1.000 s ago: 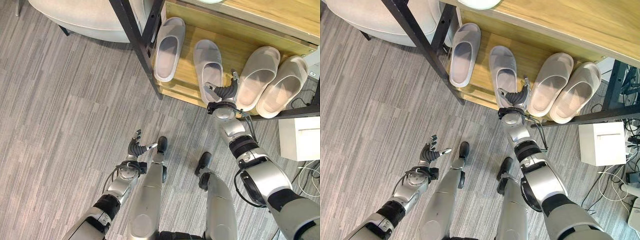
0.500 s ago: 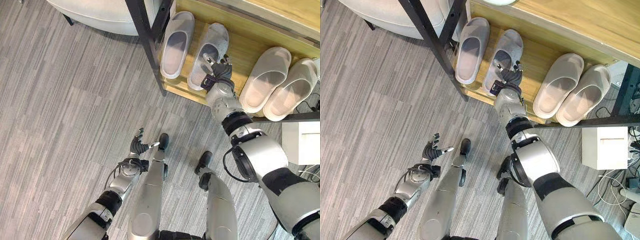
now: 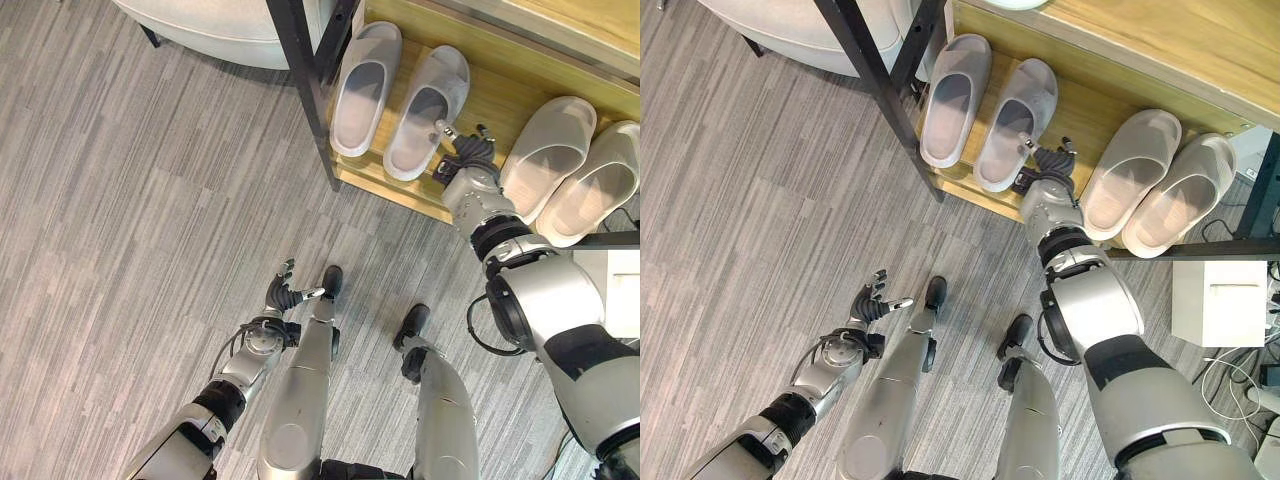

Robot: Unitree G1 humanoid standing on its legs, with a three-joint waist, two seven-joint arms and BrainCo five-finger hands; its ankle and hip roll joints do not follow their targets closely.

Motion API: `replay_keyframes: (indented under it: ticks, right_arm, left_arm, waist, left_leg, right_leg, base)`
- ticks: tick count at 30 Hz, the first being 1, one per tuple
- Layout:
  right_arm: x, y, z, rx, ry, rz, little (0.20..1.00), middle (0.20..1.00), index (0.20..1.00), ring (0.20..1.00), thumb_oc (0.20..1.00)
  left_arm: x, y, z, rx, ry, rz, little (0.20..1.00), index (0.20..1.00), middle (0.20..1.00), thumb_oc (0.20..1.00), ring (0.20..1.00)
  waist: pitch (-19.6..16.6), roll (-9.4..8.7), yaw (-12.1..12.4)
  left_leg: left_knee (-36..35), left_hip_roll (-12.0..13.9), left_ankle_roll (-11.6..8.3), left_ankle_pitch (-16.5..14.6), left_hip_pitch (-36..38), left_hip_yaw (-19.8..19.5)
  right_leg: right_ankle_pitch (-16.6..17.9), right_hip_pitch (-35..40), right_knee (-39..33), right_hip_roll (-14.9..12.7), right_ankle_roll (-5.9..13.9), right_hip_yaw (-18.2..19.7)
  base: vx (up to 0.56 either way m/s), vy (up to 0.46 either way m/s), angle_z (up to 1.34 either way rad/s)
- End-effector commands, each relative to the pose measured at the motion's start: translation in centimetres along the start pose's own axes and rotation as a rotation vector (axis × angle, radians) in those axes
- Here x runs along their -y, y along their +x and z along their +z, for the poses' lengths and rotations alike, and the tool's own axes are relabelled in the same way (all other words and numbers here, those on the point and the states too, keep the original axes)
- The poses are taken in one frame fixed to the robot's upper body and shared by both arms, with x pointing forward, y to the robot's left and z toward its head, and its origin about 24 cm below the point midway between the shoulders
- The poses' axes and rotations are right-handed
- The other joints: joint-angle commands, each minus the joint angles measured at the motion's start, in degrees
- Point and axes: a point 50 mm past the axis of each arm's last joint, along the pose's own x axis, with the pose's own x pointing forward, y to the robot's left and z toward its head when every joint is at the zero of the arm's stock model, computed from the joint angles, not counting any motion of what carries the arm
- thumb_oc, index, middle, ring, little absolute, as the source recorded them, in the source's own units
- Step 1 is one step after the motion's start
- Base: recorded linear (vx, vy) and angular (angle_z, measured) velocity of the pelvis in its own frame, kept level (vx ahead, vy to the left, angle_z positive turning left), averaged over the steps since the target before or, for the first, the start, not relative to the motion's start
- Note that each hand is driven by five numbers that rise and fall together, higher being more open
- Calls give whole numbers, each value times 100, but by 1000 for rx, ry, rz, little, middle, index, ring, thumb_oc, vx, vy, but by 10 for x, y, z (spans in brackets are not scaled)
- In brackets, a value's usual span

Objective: Arrange the slippers neatly on the shoe rack.

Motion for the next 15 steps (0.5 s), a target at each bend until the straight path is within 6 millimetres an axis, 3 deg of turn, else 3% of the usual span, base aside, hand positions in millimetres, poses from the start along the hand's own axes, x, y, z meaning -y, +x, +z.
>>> replay_keyframes:
  ticks: [1, 7, 8, 9, 11, 15]
  right_arm:
    - [7, 4, 29, 108, 20, 12, 1000, 1000, 1000, 1000, 1000]
    - [-5, 1, 45, 150, 15, 71, 1000, 1000, 1000, 1000, 1000]
    - [-6, 1, 47, 159, 3, 74, 1000, 1000, 1000, 1000, 1000]
    - [-9, 0, 54, 190, -32, 85, 1000, 1000, 1000, 1000, 1000]
    - [-11, -1, 58, 212, -55, 95, 1000, 1000, 1000, 1000, 1000]
    - [-15, -3, 60, 262, -112, 123, 1000, 1000, 1000, 1000, 1000]
  left_arm:
    - [8, 5, 21, 88, -21, -37, 1000, 1000, 1000, 1000, 1000]
    - [8, 5, 20, 90, -8, -58, 1000, 1000, 1000, 1000, 1000]
    - [8, 5, 20, 90, -8, -59, 1000, 1000, 1000, 1000, 1000]
    - [8, 5, 18, 88, -7, -62, 1000, 1000, 1000, 1000, 1000]
    - [9, 5, 19, 89, -11, -67, 1000, 1000, 1000, 1000, 1000]
    - [10, 4, 16, 81, -9, -69, 1000, 1000, 1000, 1000, 1000]
  waist:
    - [34, 150, 236]
    - [34, 245, 433]
    - [32, 232, 444]
    - [34, 254, 480]
    - [31, 237, 484]
    - [34, 238, 441]
  left_leg:
    - [388, -169, 158, -693, 67, 74]
    - [462, -233, 157, -695, -29, -31]
    - [491, -237, 137, -861, 44, -57]
    - [481, -241, 158, -702, -28, -39]
    - [503, -254, 139, -858, 59, -61]
    - [468, -248, 169, -701, 51, -22]
  right_leg:
    - [-47, 361, -94, -90, 400, -20]
    - [-94, 357, -31, -132, 423, -113]
    - [-240, 418, 14, -125, 473, -60]
    - [-120, 368, -5, -143, 426, -135]
    - [-259, 448, 30, -142, 473, -75]
    - [-126, 419, 8, -150, 418, -104]
  base:
    - [10, -32, 7]
    - [36, -27, 17]
    - [22, 0, 21]
    - [16, 3, 20]
    - [56, 1, 10]
    - [-34, 46, -2]
